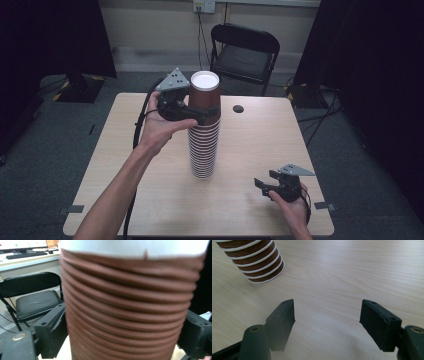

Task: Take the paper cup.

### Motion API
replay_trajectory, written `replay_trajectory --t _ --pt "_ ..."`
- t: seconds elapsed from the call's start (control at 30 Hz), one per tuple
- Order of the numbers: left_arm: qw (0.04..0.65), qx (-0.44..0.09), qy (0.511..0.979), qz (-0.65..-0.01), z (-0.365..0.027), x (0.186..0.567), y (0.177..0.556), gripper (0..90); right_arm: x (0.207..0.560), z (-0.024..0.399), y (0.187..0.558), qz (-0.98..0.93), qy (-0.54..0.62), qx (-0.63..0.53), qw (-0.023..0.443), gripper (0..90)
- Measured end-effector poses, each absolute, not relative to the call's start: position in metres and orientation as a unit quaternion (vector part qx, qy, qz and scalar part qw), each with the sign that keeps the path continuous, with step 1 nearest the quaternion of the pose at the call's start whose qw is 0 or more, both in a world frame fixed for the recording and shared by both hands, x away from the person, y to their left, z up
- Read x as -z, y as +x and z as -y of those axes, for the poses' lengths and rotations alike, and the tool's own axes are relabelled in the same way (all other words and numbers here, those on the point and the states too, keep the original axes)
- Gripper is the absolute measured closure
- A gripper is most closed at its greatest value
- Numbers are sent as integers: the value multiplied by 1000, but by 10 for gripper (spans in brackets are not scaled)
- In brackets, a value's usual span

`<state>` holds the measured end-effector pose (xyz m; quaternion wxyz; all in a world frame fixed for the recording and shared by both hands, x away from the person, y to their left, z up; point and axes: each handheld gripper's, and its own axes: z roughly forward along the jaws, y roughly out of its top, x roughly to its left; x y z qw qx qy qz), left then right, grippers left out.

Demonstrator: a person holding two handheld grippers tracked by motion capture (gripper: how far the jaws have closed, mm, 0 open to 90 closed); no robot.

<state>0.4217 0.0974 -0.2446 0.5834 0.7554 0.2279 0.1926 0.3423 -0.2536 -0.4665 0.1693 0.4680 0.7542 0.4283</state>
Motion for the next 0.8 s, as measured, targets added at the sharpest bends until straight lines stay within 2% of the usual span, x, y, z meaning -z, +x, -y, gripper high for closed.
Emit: replay_trajectory --t 0.17,0.47,0.8 --pt "585 -211 752 -218 -94 251 423 113 466 253 342 -754 466 -430 170 276" --pt "557 -174 774 -246 -88 260 429 79 467 253 342 -755 465 -431 166 277" --pt "562 -176 770 -246 -89 259 428 95 467 252 342 -756 467 -428 167 277"
